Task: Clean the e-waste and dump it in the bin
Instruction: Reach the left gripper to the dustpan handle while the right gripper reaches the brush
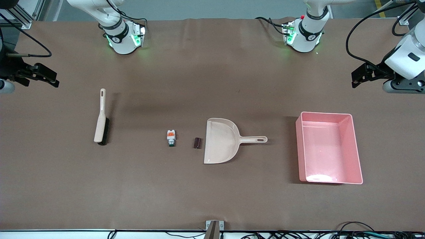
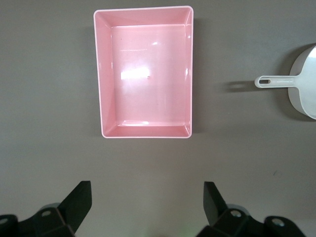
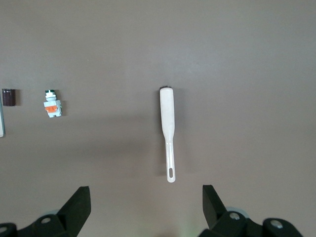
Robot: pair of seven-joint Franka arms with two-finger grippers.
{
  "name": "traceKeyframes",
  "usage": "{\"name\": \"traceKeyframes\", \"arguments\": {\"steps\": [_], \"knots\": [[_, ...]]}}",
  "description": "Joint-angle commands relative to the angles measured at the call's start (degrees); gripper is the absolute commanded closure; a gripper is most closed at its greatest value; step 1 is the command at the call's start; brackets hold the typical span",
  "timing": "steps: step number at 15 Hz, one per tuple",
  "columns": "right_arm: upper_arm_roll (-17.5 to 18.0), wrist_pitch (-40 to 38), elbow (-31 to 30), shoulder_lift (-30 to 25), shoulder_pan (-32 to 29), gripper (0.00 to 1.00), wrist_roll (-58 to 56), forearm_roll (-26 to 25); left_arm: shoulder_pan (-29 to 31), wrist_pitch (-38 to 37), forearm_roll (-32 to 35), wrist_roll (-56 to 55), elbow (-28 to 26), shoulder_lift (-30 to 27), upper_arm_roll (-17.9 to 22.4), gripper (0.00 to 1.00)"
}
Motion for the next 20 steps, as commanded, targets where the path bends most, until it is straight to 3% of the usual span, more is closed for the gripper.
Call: {"name": "traceKeyframes", "arguments": {"steps": [1, 5, 10, 13, 16, 20], "knots": [[0.07, -0.2, 1.22, 0.04, -0.42, 0.0, -0.37, 0.62, -0.17, -1.05, -0.38, 0.0, 0.62, -0.25, -0.13, 0.0], [0.07, -0.46, 1.48, 0.13, -0.33, 0.0, -0.37, 0.62, -0.95, -1.05, -0.47, -0.09, 1.84, 0.54, -0.22, 0.0], [-0.11, -1.78, -0.96, 0.66, -0.42, 0.0, -1.86, 0.71, -5.34, 3.06, -0.91, 0.7, 3.08, 6.77, -2.67, 0.0], [-0.11, 4.34, -9.12, 0.48, -0.51, 0.0, -1.95, 0.8, -7.98, 9.21, -0.12, 3.95, 3.08, 11.25, -7.06, 0.0], [-0.11, 10.76, -17.73, 0.31, -0.86, 0.0, -1.95, 0.8, -12.97, 15.63, 2.84, 4.66, 2.29, 15.12, -8.13, 0.0], [-0.11, 27.27, -35.66, -3.21, -0.95, 0.0, -2.91, 0.8, -18.35, 22.66, 6.47, 5.62, 2.02, 21.7, -9.01, 0.05]]}}
